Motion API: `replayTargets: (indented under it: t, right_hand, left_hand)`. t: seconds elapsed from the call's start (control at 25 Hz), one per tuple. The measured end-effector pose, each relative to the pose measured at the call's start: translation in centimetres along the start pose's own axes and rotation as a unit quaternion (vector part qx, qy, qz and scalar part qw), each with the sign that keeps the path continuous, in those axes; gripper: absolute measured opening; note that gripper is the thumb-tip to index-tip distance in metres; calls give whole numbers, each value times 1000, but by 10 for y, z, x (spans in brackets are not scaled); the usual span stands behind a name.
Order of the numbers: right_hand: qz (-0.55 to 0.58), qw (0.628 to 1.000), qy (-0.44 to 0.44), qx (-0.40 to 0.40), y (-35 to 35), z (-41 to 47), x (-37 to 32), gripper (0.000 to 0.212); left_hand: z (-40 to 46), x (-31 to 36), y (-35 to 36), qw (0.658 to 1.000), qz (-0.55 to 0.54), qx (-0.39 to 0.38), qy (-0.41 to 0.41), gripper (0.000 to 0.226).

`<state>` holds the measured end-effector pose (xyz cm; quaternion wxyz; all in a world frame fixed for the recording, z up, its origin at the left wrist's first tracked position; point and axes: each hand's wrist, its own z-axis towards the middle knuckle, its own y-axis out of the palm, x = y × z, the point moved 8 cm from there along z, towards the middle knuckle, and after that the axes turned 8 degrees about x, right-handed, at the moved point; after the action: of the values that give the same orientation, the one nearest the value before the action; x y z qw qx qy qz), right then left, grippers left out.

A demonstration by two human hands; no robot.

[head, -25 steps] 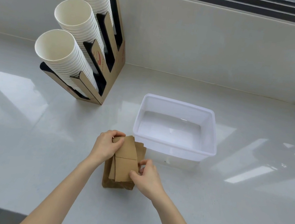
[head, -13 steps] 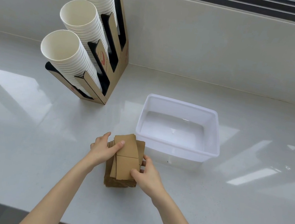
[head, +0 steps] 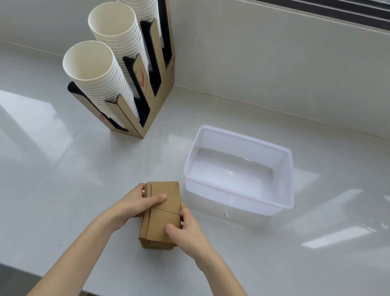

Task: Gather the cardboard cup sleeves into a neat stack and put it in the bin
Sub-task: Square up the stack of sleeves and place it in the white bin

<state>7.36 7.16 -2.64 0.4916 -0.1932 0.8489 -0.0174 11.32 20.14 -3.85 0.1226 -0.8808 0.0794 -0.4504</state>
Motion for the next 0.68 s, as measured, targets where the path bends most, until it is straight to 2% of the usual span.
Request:
replayTargets:
  t: [0.32,0.44,0.48,0.56,0.68]
  right_hand:
    - [4,1000,-12,-11,-2,-3,3,62]
    - [17,1000,-16,-19,-4,-4,4,61]
    - [20,999,-19,-22,-5,-5,5,61]
    - [21,999,-20,-30,-5,-6,6,61]
    - [21,999,-21,-40,-4,-6,9,63]
  left_hand:
    - [-2,-4,6,997,-61,-40,-21,56]
    - [-8,1,11,996,-57,-69,2,13]
    - [-9,3,12,996,-58,-71,11,8]
    - [-10,4,14,995,-67,-72,23,16]
    - [-11,2,13,995,-75,-63,12,53]
